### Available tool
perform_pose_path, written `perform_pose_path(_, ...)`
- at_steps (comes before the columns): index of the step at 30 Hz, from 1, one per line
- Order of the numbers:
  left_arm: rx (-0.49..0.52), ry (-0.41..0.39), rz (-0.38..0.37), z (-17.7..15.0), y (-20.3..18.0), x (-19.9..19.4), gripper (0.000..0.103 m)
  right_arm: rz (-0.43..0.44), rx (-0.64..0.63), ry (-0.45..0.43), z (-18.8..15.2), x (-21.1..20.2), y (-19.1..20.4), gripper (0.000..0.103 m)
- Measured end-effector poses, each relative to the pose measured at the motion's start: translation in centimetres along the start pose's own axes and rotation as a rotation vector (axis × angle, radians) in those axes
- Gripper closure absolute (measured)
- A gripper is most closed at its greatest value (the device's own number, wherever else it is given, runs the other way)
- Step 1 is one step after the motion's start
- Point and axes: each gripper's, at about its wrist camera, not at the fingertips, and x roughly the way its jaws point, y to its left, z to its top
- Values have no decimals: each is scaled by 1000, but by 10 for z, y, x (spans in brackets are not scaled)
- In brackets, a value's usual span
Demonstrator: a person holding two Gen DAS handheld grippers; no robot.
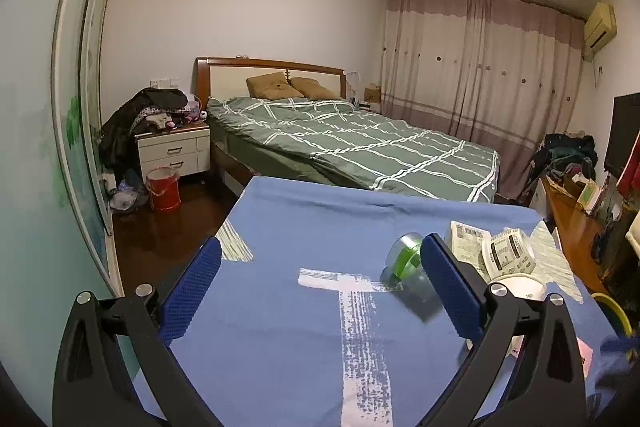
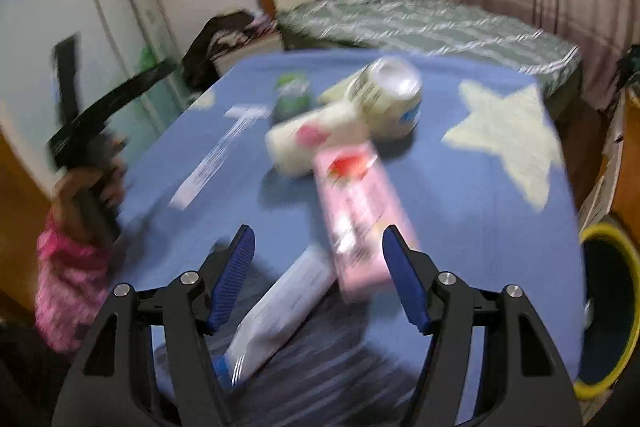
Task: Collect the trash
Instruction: 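Grasp the white toothpaste tube with the right tool and lift it, then carry the toothpaste tube over the yellow bin and open the right tool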
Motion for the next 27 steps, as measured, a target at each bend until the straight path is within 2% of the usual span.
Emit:
perform_pose_path(5, 34, -7, 3, -2, -7, -1, 5, -12, -3, 73, -25, 10, 21, 40)
perform_pose_path(9, 39, -5, 1, -3, -9, -2, 5, -13, 16, 125, -31, 34, 22, 40)
perform_pose_path(11, 37, 0, -3, -3, -9, 0, 5, -20, 28, 133, -31, 44, 22, 44)
perform_pose_path(12, 37, 1, -4, -3, -9, 0, 5, -24, 28, 129, -32, 45, 23, 45)
perform_pose_path(14, 42, 2, -5, -4, -11, -1, 5, -39, 15, 114, -31, 50, 27, 62)
perform_pose_path(19, 60, 9, -6, -5, -15, 0, 5, -12, -7, 105, -30, 53, 34, 82)
perform_pose_path(22, 76, 14, -8, -6, -18, 1, 5, 17, 1, 84, -28, 45, 30, 82)
perform_pose_path(27, 107, 17, -5, -9, -24, 3, 5, 37, 35, -24, -16, 9, 14, 82)
